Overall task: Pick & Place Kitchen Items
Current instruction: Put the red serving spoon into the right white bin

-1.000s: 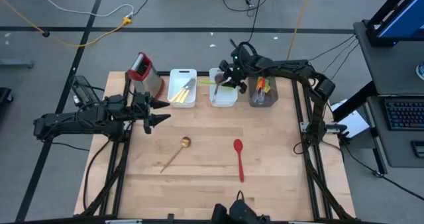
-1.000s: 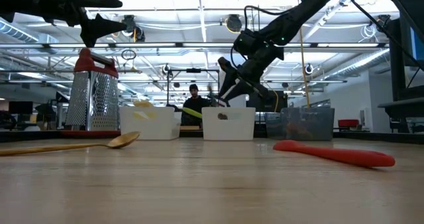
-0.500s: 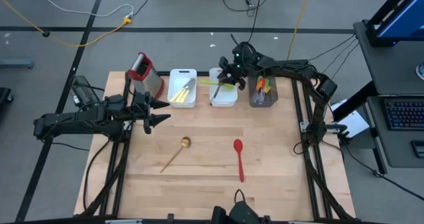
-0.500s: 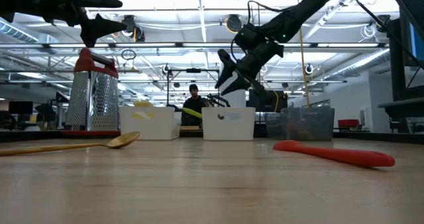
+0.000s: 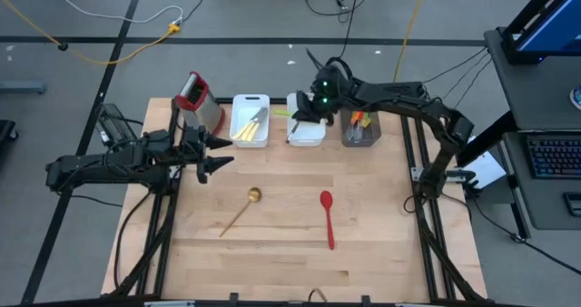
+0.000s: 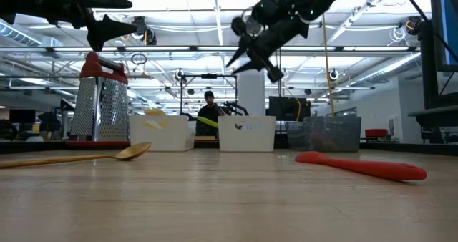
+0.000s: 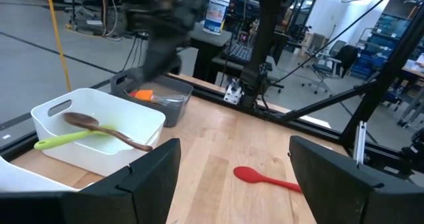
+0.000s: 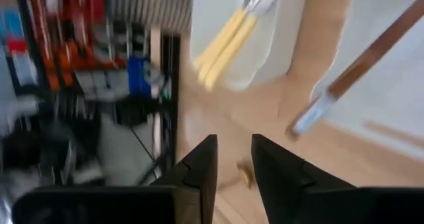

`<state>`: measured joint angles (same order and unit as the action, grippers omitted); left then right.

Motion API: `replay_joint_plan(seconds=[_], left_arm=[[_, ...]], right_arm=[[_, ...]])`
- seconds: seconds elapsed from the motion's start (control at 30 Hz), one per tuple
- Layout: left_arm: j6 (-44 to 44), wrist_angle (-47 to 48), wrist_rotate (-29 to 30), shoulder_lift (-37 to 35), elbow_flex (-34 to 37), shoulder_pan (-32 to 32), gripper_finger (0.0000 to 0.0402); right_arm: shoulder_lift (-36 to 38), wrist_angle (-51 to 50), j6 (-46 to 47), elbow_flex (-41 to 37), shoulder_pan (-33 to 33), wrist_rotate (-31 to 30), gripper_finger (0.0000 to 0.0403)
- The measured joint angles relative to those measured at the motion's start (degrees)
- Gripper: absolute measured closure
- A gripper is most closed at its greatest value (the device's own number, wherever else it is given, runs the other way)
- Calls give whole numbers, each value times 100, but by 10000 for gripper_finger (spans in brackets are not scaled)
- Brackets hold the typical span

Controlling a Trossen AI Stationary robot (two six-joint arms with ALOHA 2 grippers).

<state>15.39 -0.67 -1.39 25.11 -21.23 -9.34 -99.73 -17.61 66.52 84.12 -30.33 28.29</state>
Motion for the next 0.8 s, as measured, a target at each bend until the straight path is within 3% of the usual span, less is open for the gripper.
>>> replay_joint_plan(seconds=[0.1, 0.23, 0.5, 0.8], left_arm=[[-8, 11, 0, 1, 0, 0, 117], [17, 11, 0, -1, 0, 0, 117], [283, 13, 2, 1, 0, 0, 117], [330, 9, 0, 0, 0, 0, 117]], right_arm=[[218, -382, -466, 0, 367, -76, 323], [475, -1154, -1016, -2, 936, -641, 333], [884, -2308, -1174, -4, 2012, -1756, 350], [980, -3500, -1025, -4, 2733, -1921, 353]])
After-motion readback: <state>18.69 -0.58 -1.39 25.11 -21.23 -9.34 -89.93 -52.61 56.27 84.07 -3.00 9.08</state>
